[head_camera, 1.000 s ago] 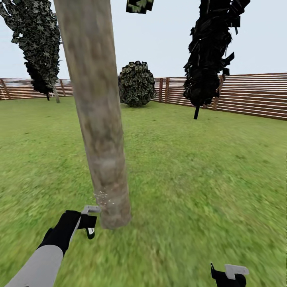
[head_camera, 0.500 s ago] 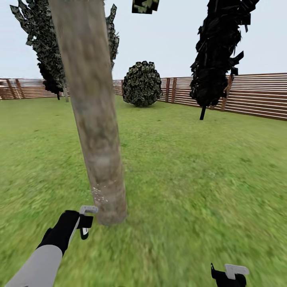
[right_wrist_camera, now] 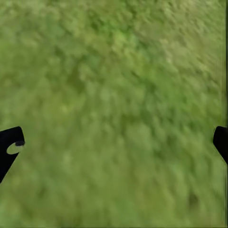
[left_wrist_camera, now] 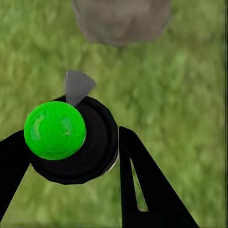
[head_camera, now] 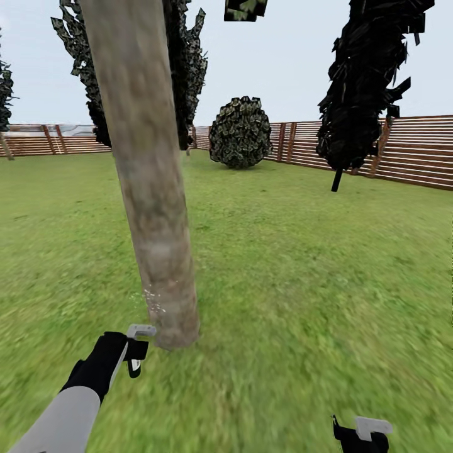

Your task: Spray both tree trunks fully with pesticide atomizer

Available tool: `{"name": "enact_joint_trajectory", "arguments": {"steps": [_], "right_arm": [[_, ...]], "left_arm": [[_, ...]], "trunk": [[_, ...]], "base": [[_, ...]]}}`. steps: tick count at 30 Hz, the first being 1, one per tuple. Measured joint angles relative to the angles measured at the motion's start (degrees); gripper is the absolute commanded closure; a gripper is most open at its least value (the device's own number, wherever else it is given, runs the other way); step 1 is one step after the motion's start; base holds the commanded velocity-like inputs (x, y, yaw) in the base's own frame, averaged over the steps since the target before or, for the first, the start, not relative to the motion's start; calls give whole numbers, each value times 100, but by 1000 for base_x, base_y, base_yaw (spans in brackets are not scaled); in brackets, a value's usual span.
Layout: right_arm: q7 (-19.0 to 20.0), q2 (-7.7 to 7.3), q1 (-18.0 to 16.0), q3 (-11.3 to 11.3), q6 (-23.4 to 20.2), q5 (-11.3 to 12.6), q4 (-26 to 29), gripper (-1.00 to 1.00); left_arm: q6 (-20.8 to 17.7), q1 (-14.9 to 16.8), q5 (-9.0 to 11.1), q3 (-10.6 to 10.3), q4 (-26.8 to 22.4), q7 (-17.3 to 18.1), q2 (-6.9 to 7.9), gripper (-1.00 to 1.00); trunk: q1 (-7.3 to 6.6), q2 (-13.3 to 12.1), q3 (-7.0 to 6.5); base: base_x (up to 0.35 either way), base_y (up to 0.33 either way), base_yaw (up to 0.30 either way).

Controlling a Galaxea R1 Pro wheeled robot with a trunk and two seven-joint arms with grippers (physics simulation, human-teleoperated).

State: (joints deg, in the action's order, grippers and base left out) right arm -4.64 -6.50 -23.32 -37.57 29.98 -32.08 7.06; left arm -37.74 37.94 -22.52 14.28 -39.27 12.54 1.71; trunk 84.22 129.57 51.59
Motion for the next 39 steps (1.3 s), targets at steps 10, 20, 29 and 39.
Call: {"name": "enact_joint_trajectory", "arguments": {"steps": [10, 20, 29, 39], "right_arm": [[0, 0, -1, 0, -1, 0, -1, -100], [-1, 0, -1, 1, -1, -2, -8, -100], [1, 0, 0, 0, -1, -9, 0, -100], [0, 0, -1, 0, 0, -9, -1, -100]], "left_arm": [[-13, -2, -3, 1, -59, 8, -5, 100], [-842, 473, -8, -16, -368, 9, -65, 100], [-1144, 859, -37, -195, -394, -1, -145, 100], [-1336, 856, -72, -200, -803, -10, -116, 100]], "trunk": [[2, 0, 0], [0, 0, -1], [-3, 0, 0], [0, 0, 0]], "base": [[-62, -265, 46], [-168, -224, 272], [241, -224, 55], [120, -218, 133]]}}
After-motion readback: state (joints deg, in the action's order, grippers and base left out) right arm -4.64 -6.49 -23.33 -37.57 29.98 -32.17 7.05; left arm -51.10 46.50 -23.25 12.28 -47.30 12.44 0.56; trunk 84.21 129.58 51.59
